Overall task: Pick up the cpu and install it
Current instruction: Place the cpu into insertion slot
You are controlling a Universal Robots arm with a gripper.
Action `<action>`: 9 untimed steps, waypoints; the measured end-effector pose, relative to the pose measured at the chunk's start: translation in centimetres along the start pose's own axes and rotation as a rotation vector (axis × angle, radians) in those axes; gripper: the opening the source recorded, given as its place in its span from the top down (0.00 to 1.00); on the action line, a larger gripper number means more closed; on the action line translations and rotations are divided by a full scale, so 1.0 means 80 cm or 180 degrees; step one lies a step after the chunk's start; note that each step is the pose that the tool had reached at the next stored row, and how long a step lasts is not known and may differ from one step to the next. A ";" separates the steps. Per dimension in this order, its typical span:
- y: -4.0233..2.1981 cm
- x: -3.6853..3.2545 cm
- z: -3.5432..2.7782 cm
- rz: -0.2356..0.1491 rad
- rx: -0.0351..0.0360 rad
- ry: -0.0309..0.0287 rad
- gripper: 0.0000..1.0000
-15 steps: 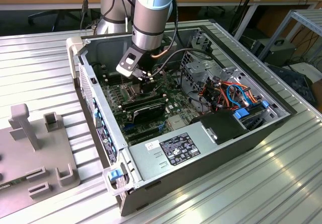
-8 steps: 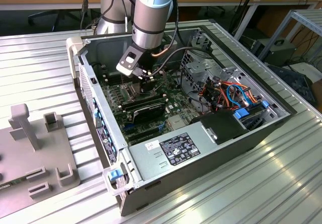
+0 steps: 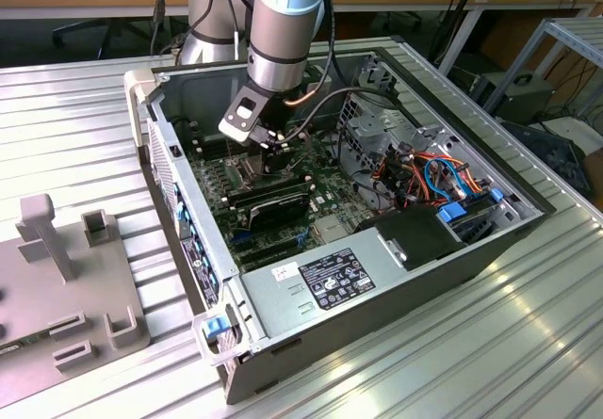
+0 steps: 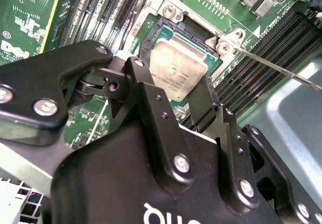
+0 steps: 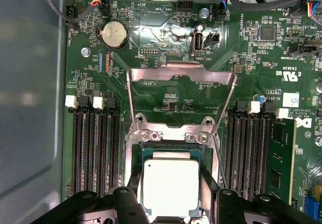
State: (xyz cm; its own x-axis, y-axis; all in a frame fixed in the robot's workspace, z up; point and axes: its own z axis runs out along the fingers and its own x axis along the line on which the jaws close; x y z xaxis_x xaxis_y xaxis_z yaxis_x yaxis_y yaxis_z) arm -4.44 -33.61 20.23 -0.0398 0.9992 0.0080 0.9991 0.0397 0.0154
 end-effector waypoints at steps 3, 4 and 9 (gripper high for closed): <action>0.0000 0.0000 0.0000 0.0000 0.0000 0.0000 0.45; 0.0000 0.0000 0.0000 0.0000 0.0000 0.0000 0.45; -0.0002 -0.0006 0.0075 0.0078 0.0000 -0.0002 0.45</action>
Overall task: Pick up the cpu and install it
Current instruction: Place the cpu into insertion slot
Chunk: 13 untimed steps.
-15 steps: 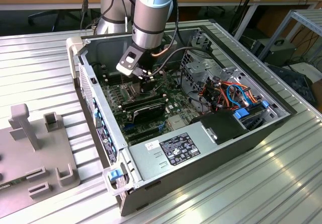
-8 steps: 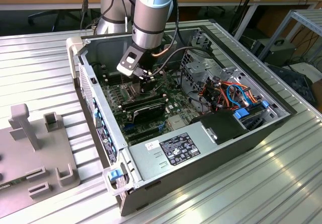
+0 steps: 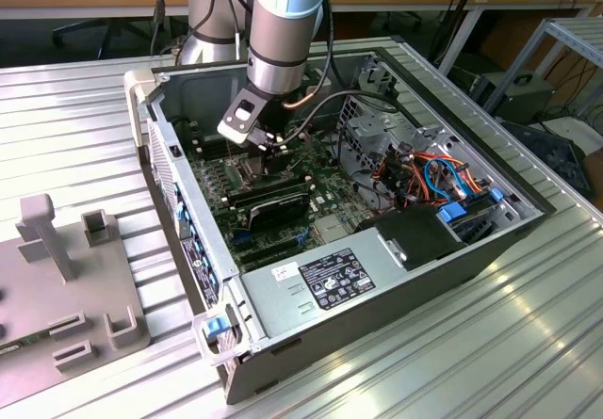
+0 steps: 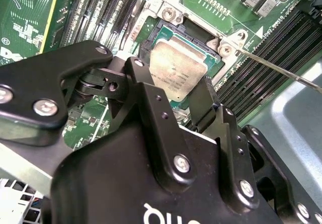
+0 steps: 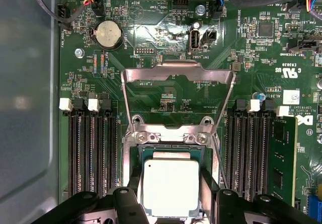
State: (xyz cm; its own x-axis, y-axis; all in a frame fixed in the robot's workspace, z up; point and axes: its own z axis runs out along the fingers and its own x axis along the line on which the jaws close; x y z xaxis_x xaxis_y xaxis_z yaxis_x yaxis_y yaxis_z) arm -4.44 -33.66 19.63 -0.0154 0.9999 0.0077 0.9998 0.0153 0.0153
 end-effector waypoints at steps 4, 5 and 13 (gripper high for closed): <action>0.0000 0.0000 0.0002 0.0000 0.0000 0.0000 0.45; 0.0001 0.0000 0.0002 -0.0001 0.0000 0.0000 0.45; 0.0005 0.0000 0.0003 -0.0002 0.0000 0.0000 0.45</action>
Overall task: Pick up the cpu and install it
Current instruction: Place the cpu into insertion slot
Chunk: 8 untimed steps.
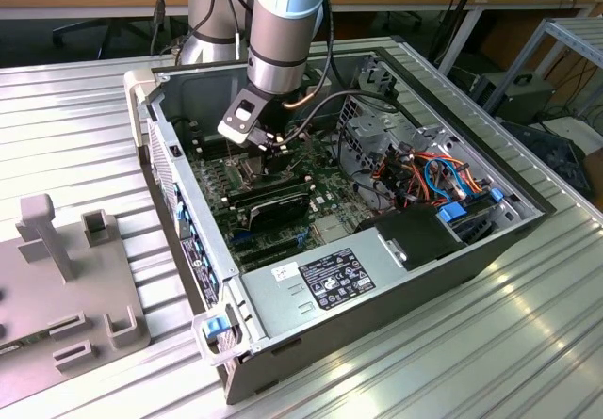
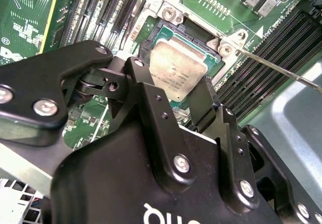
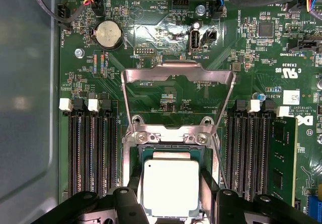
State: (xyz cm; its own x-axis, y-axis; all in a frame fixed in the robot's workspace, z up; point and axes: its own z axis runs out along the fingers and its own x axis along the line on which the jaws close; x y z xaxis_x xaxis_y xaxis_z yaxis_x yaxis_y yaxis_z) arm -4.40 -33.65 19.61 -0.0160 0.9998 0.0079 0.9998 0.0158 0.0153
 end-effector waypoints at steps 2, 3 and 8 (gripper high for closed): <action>0.0000 0.0000 0.0000 0.0000 0.0000 0.0000 0.45; 0.0000 0.0000 0.0000 0.0000 0.0000 0.0000 0.45; 0.0002 0.0000 0.0000 0.0000 0.0000 0.0000 0.45</action>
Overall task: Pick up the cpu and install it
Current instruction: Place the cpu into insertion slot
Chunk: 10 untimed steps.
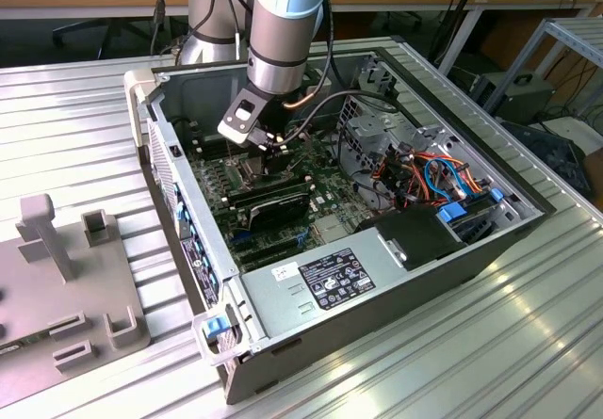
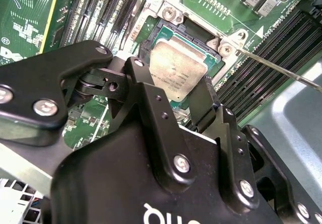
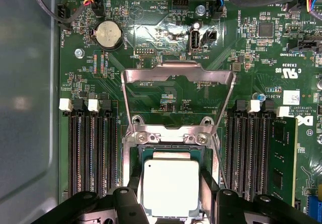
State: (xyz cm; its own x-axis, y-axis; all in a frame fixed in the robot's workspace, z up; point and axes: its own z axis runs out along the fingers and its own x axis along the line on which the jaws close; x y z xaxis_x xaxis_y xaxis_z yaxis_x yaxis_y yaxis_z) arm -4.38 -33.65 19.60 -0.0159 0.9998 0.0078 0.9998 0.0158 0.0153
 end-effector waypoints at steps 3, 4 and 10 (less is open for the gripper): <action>0.0000 0.0000 0.0001 0.0000 0.0000 0.0000 0.45; 0.0000 0.0000 0.0001 0.0000 0.0000 0.0000 0.45; 0.0004 0.0004 0.0010 0.0000 -0.0005 0.0005 0.39</action>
State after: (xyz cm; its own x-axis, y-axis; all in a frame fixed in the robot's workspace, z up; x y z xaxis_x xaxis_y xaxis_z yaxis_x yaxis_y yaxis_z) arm -4.35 -33.62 19.53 -0.0161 0.9998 0.0092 0.9997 0.0159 0.0169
